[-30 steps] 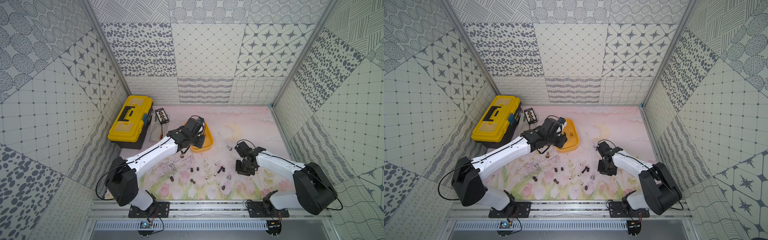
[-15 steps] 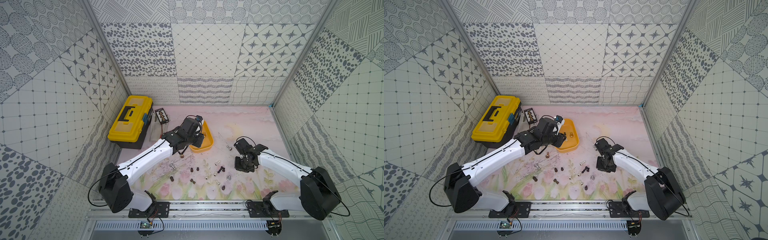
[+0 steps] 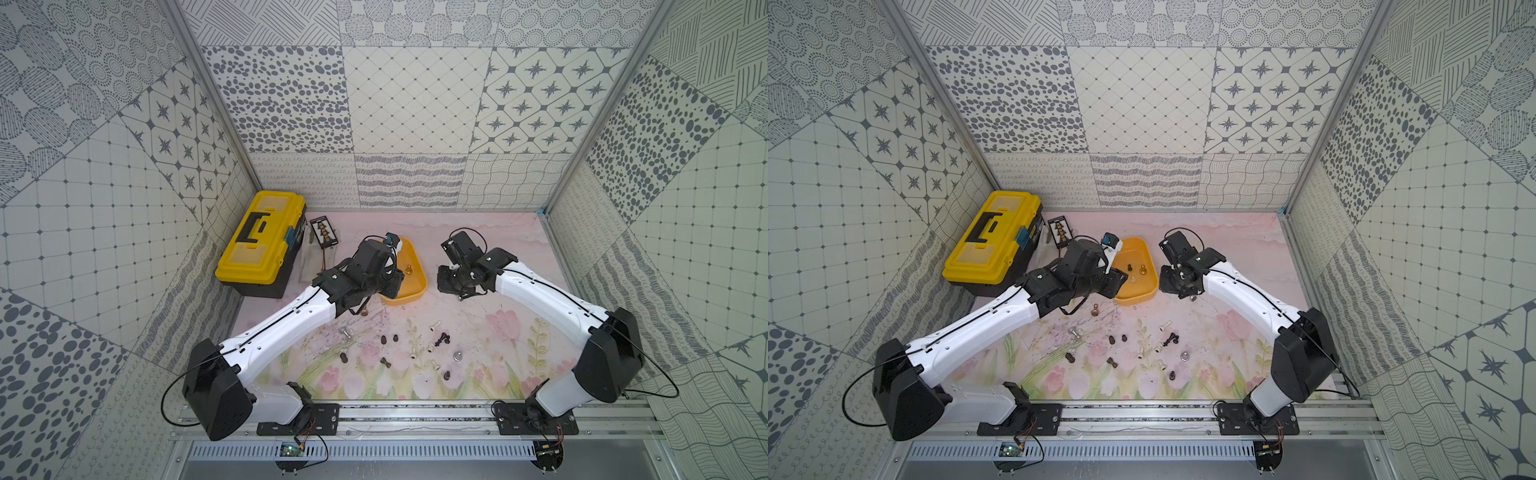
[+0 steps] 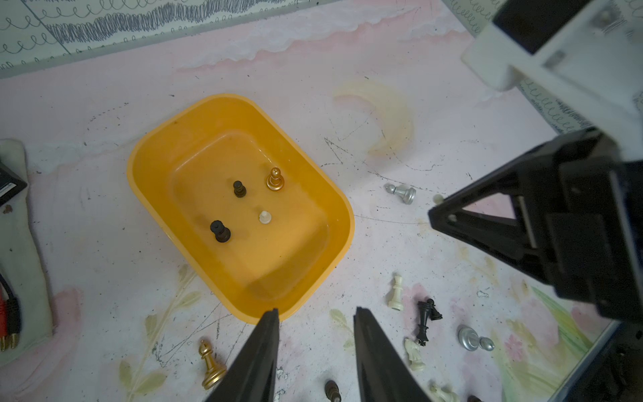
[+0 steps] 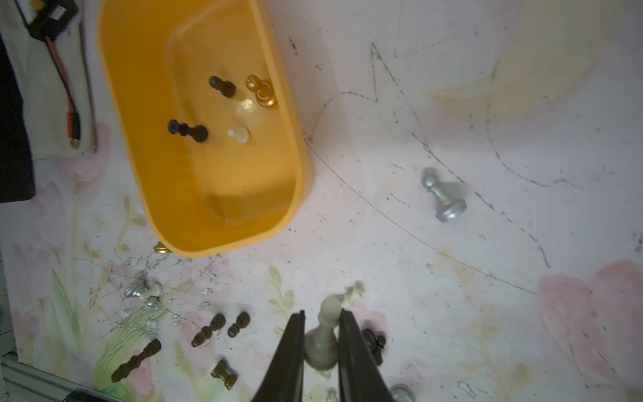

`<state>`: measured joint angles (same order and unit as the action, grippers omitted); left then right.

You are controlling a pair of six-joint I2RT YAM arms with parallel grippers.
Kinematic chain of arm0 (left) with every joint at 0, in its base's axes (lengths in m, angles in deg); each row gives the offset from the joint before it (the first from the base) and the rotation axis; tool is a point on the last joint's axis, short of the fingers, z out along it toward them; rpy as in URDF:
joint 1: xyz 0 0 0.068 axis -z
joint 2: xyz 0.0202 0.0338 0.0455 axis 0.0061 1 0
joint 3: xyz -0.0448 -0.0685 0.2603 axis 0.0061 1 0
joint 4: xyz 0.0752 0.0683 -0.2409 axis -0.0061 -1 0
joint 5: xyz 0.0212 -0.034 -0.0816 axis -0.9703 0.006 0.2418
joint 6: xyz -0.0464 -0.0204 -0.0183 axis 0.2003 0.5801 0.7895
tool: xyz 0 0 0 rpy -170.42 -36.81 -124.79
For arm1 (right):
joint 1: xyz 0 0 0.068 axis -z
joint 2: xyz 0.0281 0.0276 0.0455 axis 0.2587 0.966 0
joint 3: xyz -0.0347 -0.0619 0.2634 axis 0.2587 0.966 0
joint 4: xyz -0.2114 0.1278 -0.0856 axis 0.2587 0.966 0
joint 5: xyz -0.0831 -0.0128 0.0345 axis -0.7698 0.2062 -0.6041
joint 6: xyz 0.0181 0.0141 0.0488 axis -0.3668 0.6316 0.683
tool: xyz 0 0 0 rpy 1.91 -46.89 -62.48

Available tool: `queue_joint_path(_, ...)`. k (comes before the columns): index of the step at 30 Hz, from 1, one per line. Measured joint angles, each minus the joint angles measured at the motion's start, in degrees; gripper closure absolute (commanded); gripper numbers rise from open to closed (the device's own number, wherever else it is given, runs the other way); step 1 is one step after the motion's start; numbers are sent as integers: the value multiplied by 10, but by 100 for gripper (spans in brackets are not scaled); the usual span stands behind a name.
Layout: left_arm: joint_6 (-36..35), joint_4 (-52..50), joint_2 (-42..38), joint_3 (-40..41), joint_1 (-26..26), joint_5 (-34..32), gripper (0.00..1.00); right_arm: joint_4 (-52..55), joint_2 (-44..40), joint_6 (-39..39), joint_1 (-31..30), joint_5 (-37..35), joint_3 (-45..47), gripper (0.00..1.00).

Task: Put the chess pieces into the storage box
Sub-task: Pick up the chess piece at the center of the board, then place the chess piece in the storage box.

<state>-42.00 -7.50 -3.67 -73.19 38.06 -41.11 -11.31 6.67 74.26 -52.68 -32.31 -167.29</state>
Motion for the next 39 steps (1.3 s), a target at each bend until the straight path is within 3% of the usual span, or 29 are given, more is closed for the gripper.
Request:
queue_joint_path(10,12,-23,-73,27,-1,-46,60,-88,178,-44,-28,24,-154,89)
queue_joint_path(20,23,-29,-119,92,-7,-81,60,-120,294,-81,-31,28,-203,86)
queue_joint_path(25,31,-29,-119,107,-9,-81,60,-131,337,-88,-35,27,-241,77)
queue_joint_path(27,34,-29,-120,109,-9,-80,60,-132,348,-90,-37,28,-254,72)
queue_joint_path(34,44,-33,-122,108,-9,-69,58,-131,342,-93,-45,27,-262,68)
queue_joint_path(39,51,-50,-109,95,-7,-48,58,-144,256,-89,-47,23,-184,68)
